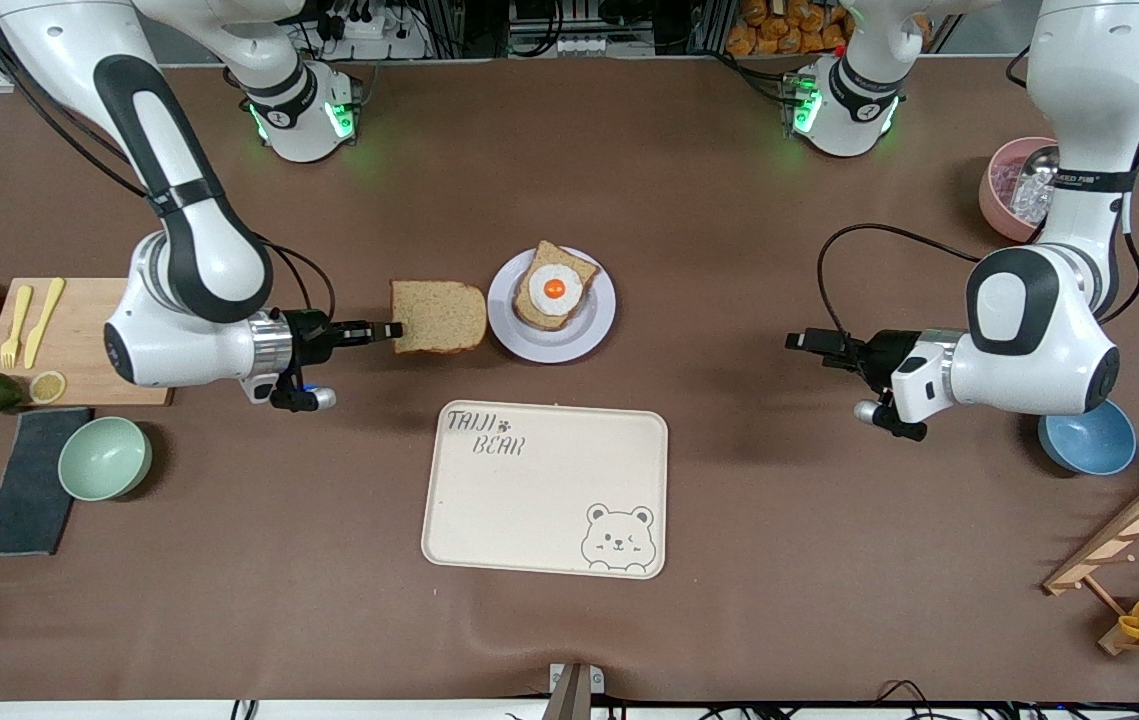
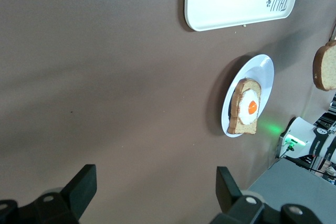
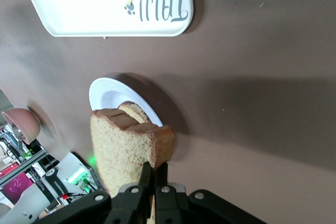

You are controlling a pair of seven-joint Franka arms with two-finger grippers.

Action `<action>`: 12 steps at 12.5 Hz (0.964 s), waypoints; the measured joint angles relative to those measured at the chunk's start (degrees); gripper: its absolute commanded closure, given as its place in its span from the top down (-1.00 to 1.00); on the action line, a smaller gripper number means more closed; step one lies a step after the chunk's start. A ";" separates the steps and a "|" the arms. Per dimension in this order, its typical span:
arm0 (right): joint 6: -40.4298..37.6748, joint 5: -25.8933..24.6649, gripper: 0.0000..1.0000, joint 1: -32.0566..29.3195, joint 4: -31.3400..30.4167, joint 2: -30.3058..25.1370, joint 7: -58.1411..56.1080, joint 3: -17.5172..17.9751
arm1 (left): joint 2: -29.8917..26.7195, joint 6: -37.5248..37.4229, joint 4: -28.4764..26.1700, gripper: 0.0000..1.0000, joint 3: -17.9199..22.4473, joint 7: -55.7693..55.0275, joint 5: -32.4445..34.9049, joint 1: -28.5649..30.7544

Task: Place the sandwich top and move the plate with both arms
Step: 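Carry the bread slice with the right gripper over the egg toast plate, then lower the bread onto the egg toast and open the right gripper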

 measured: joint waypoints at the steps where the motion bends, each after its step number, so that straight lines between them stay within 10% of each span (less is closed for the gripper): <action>1: 2.35 1.43 -1.00 1.59 -1.23 -0.24 0.81 0.01 | 0.05 0.00 -0.01 1.00 0.00 0.00 0.00 0.00; 12: 22.56 11.60 -1.00 19.00 -12.50 -3.08 5.24 0.02 | 0.61 0.07 -0.04 1.00 0.00 0.00 0.00 -0.02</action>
